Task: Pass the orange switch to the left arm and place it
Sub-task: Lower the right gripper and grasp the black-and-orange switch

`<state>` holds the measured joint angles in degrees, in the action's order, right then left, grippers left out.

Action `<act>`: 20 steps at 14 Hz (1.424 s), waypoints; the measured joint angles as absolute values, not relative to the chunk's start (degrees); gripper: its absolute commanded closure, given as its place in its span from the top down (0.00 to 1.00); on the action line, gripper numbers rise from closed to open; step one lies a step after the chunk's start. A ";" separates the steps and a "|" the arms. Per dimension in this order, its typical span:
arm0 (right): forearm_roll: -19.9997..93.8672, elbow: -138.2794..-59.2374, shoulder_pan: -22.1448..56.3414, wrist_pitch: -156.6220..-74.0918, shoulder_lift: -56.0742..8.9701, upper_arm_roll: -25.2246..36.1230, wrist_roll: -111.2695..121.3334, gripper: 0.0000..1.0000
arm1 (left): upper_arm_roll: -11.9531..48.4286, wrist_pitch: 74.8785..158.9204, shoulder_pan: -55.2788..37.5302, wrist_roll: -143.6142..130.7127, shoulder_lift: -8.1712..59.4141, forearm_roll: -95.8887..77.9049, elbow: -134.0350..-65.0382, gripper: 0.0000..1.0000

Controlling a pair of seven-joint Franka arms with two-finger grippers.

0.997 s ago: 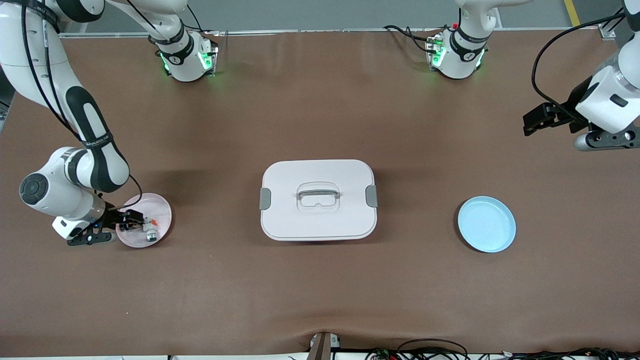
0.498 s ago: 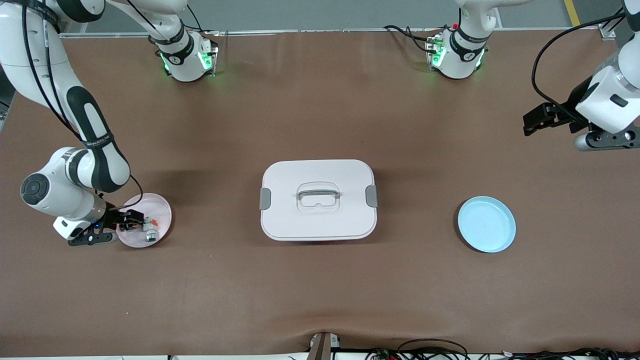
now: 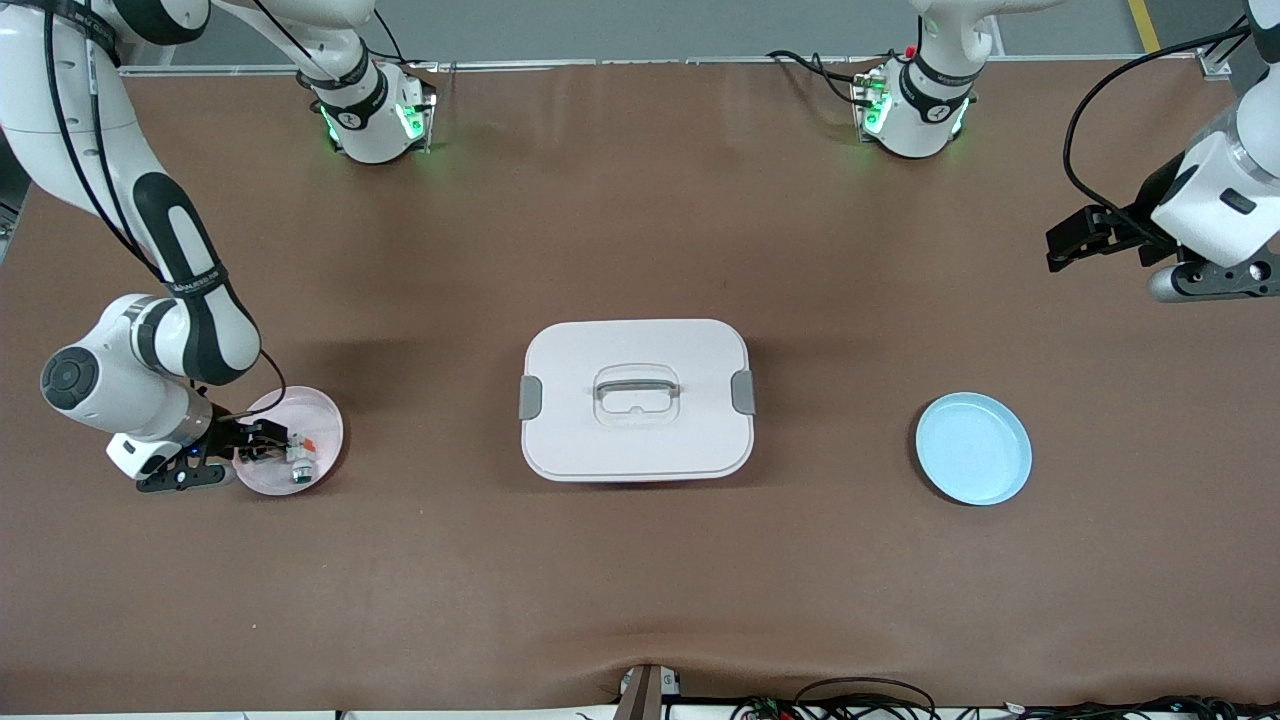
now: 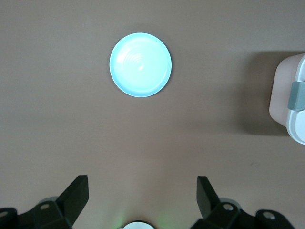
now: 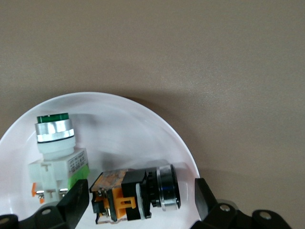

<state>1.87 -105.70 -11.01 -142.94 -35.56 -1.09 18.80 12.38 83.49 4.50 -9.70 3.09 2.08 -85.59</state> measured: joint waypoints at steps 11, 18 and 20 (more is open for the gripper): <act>1.87 -105.69 -11.03 -142.94 -36.01 -1.08 18.80 0.00 | 12.38 83.49 4.49 -9.70 3.10 2.08 -85.59 1.00; 1.88 -104.42 -11.03 -139.85 -36.00 -1.12 18.80 0.00 | 12.38 83.48 4.49 -9.70 3.10 2.08 -85.60 1.00; 1.90 -102.29 -11.02 -135.64 -35.93 -1.17 18.78 0.00 | 12.38 83.48 4.49 -9.70 3.10 2.08 -85.60 1.00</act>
<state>1.90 -102.29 -11.02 -135.64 -35.93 -1.17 18.78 12.38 83.48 4.49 -9.70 3.10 2.08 -85.60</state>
